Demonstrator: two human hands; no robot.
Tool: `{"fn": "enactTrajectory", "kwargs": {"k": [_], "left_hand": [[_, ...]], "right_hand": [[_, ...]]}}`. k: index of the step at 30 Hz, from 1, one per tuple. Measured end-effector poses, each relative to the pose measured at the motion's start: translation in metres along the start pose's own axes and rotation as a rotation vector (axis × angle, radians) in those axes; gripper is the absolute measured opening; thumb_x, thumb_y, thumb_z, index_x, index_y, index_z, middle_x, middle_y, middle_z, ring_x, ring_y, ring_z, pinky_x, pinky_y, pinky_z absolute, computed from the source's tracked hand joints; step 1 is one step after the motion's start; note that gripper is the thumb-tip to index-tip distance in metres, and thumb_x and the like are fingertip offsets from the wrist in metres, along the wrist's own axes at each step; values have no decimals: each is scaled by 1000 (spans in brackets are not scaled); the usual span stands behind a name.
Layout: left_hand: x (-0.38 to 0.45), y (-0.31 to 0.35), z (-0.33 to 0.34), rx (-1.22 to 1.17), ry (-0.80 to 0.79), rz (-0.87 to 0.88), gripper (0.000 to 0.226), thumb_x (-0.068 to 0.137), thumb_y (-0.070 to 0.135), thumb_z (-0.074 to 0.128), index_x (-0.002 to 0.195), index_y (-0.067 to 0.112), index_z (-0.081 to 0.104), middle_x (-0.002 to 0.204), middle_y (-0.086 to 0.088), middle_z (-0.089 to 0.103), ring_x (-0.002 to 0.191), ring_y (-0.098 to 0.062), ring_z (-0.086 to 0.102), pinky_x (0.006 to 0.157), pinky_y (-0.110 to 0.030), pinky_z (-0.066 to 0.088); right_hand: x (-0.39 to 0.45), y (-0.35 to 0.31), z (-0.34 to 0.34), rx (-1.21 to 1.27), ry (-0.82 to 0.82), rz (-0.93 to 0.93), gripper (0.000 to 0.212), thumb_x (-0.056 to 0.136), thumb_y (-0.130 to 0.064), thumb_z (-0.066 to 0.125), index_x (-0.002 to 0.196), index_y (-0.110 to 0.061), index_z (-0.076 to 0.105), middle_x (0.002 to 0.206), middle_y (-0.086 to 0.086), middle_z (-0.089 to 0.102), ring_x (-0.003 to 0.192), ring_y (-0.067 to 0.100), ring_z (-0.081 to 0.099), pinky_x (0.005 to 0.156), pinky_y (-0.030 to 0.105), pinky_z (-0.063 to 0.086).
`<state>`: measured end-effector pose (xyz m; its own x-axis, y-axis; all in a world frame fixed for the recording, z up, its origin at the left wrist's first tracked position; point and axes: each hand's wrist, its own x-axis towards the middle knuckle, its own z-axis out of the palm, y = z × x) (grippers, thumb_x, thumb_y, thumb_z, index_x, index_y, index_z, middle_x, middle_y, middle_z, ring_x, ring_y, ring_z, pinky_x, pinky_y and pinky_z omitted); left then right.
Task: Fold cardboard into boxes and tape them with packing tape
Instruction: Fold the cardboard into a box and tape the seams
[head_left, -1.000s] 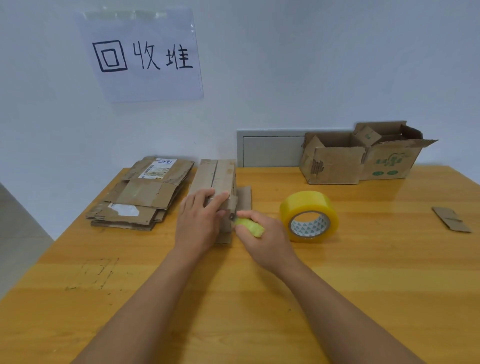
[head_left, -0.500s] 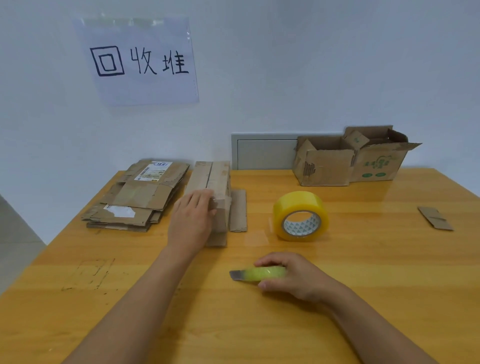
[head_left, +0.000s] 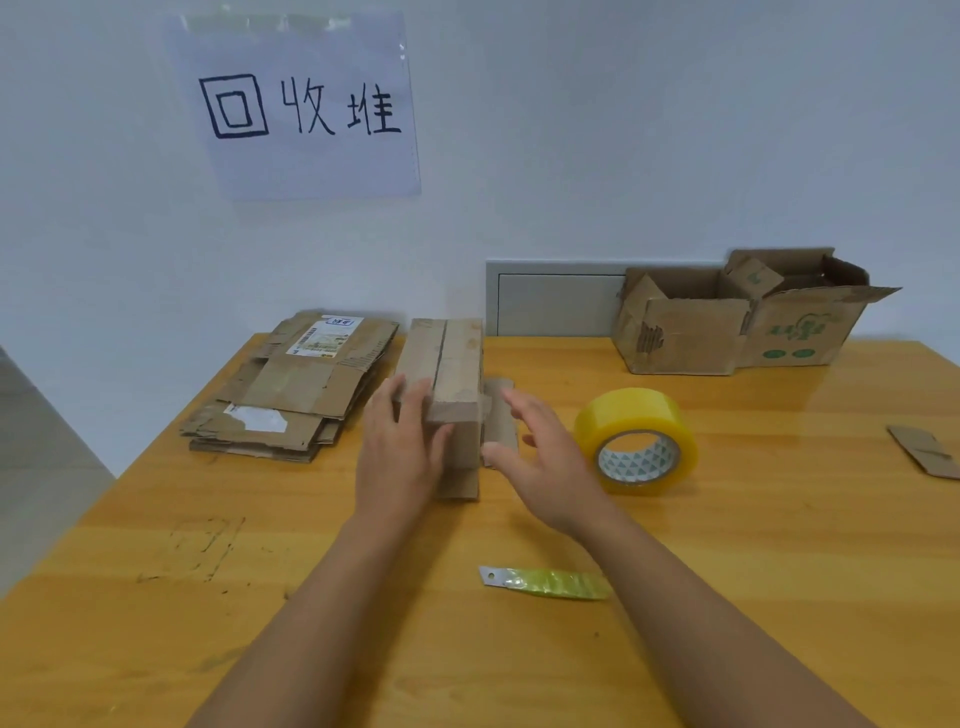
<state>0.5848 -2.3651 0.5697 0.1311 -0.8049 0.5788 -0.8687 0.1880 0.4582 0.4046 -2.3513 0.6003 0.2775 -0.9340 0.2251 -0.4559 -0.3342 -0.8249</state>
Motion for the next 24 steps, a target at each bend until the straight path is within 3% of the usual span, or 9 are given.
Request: {"fn": "enactTrajectory", "kwargs": {"k": [2,8,13,15,19,21,24], "left_hand": [[-1,0,1,-60,20,-41,56,88,23,72,137,12,47,146,-16,39,133,-31,40,99,-31,37],[-7,5,1,-343,96,-172,65,89,17,72,144,14,38,138,7,40,125,-3,38,98,-1,28],[-12,3,4,-566,63,-343,68,89,14,70,139,40,33,125,36,40,123,3,45,100,-19,41],[-13,3,4,-610,69,-371,63,90,8,65,142,33,39,124,36,44,121,6,48,100,-23,44],[-15,9,1,-700,104,-368,55,91,-1,55,139,23,44,123,30,50,114,17,50,97,-15,47],[-17,12,0,-768,118,-355,50,89,1,52,134,23,45,124,26,52,116,15,52,97,-13,47],[-20,13,-1,-828,129,-339,46,91,-12,47,126,17,48,125,15,58,116,8,56,96,-17,49]], "right_hand": [[16,-3,14,13,-1,9,72,92,-33,61,155,-24,26,155,-10,31,141,6,30,117,36,31],[22,10,38,154,81,105,73,88,-34,59,154,-30,29,148,-10,45,131,4,43,112,38,41],[22,21,44,232,60,125,88,76,-49,57,156,-34,22,156,-13,37,140,8,40,113,42,41],[22,23,44,281,43,137,90,76,-43,60,157,-32,21,158,-13,33,140,8,40,113,41,41],[18,27,44,382,51,138,87,80,-21,59,158,-25,21,156,-10,37,139,3,40,113,31,40],[15,28,43,412,46,135,86,81,-16,56,158,-22,19,153,-11,41,137,-2,40,111,23,40],[14,30,45,415,34,129,84,83,-14,53,158,-20,18,155,-9,40,139,-1,39,112,24,38]]}}
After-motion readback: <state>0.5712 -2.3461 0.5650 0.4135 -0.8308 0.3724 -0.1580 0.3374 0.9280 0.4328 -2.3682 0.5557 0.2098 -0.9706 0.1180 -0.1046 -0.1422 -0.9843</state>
